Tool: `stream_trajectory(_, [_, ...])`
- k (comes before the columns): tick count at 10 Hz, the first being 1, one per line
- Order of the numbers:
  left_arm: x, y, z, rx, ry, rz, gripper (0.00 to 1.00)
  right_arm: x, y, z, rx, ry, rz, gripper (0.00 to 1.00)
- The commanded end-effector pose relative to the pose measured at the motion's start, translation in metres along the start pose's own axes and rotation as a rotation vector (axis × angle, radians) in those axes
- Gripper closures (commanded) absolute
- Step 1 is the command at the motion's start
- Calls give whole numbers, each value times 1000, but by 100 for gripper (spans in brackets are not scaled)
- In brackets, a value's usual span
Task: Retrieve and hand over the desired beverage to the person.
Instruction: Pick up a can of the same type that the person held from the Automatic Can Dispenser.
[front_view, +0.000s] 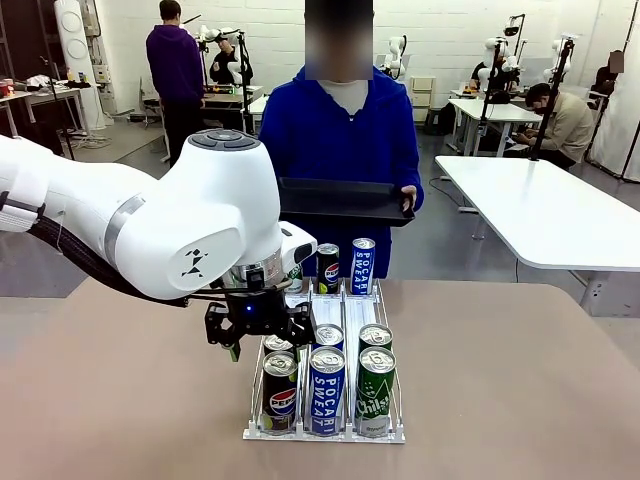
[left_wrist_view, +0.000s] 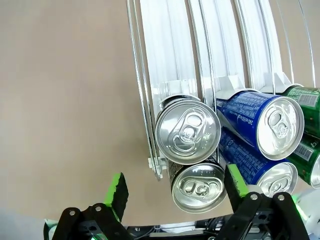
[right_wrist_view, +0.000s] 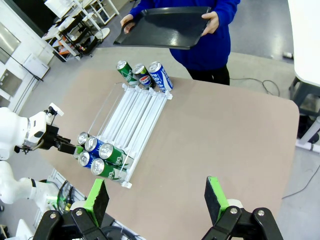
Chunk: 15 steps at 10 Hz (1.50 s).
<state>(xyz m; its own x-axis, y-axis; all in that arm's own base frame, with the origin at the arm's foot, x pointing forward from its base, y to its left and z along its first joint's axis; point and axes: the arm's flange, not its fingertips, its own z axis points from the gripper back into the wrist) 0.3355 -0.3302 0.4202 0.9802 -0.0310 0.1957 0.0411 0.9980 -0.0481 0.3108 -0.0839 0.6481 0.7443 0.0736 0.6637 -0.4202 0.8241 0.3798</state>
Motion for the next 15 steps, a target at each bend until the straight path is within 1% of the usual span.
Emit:
stream_trajectory(1, [-4,-3,0,0,-11,19,0,1,-1,-1,32,-7,8,0])
stream_trajectory(7, [-10,-5,1,18,-9,12,0,1,-1,-1,32,-7,8,0])
stream_trajectory(9, [-11,-6,8,18,-32,8,0,1,-1,-1,32,-7,8,0])
stream_trajectory(15, [-10,-11,-11,35,48,3,0,1,-1,-1,32,-7,8,0])
